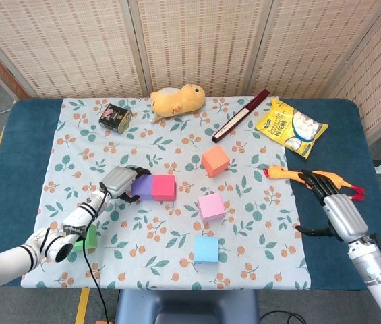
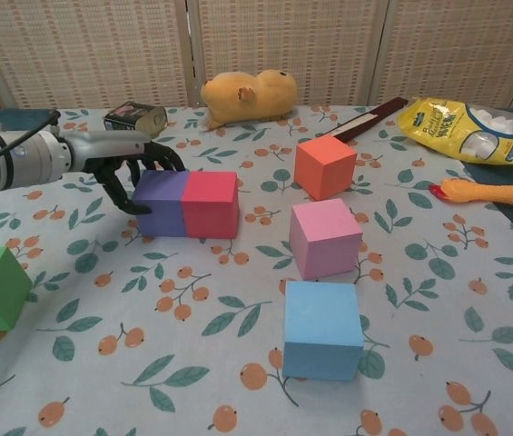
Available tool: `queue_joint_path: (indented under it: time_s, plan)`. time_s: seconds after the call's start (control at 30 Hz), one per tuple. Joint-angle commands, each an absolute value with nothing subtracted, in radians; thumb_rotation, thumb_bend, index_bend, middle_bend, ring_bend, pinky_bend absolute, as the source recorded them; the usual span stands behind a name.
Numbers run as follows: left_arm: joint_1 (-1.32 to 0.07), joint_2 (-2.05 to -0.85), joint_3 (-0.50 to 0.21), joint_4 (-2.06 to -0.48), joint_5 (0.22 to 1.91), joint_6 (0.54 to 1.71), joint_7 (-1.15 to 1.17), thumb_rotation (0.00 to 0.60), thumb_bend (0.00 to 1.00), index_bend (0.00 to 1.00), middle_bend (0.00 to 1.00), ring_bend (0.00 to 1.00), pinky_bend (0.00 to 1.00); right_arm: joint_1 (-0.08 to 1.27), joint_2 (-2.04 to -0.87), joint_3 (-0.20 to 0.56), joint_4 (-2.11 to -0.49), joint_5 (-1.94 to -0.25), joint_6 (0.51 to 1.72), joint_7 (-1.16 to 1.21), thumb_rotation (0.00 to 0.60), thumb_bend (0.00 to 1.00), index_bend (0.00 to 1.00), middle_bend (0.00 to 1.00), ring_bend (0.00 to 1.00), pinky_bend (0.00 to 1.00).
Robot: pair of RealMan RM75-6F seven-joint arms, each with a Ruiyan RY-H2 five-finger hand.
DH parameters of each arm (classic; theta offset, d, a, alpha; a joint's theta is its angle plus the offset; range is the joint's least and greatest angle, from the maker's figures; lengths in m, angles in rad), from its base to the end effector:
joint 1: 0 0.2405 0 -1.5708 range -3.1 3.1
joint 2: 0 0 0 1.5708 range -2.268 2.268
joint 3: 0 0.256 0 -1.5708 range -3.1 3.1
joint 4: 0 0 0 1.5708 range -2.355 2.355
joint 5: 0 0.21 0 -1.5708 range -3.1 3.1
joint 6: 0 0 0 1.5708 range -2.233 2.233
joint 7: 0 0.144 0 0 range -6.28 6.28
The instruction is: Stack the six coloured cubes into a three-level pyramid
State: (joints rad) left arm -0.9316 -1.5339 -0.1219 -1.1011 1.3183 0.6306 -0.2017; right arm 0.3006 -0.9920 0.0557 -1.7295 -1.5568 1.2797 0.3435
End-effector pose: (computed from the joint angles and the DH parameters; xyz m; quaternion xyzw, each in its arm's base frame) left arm -0.1649 0.4160 -0.0130 -0.7831 -0.4086 -0.3150 0.3472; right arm -0.2552 -0.2378 0.1586 0.6229 -0.4667 0.4681 0.4185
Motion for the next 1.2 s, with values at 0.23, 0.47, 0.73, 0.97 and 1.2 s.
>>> queue_joint_path:
  time_s: [0.23, 0.47, 0.73, 0.97, 1.2]
  plan:
    - [-0.934, -1.535, -0.121, -1.102, 1.315, 0.622, -0.199, 0.6, 0.32, 0.18, 0.11, 0.2, 0.31, 0.298, -0.992, 0.057, -1.728, -1.555, 1.284, 0.344, 0.6, 0.0, 0.0, 0.01, 0.0, 0.04]
    - [-0.932, -1.529, -0.12, -1.115, 1.304, 0.616, -0.187, 0.6, 0.32, 0.14, 0.02, 0.12, 0.3, 0.297, -0.991, 0.058, -1.729, -1.554, 1.285, 0.346, 0.6, 0.0, 0.0, 0.01, 0.0, 0.04]
    - [-0.914, -1.482, -0.122, -1.17, 1.28, 0.621, -0.174, 0.6, 0.32, 0.1, 0.0, 0.02, 0.26, 0.297, -0.984, 0.059, -1.729, -1.555, 1.287, 0.362, 0.6, 0.0, 0.0, 0.01, 0.0, 0.04]
    - [-0.819, -1.36, -0.123, -1.303, 1.264, 0.748, -0.172, 0.6, 0.32, 0.09, 0.0, 0.0, 0.2, 0.3, -0.967, 0.052, -1.732, -1.571, 1.278, 0.393, 0.6, 0.0, 0.0, 0.01, 0.0, 0.04]
    - [-0.681, -1.223, -0.1, -1.446, 1.25, 0.923, -0.128, 0.6, 0.32, 0.15, 0.0, 0.01, 0.18, 0.344, -0.97, 0.034, -1.725, -1.613, 1.207, 0.415, 0.6, 0.0, 0.0, 0.04, 0.01, 0.12]
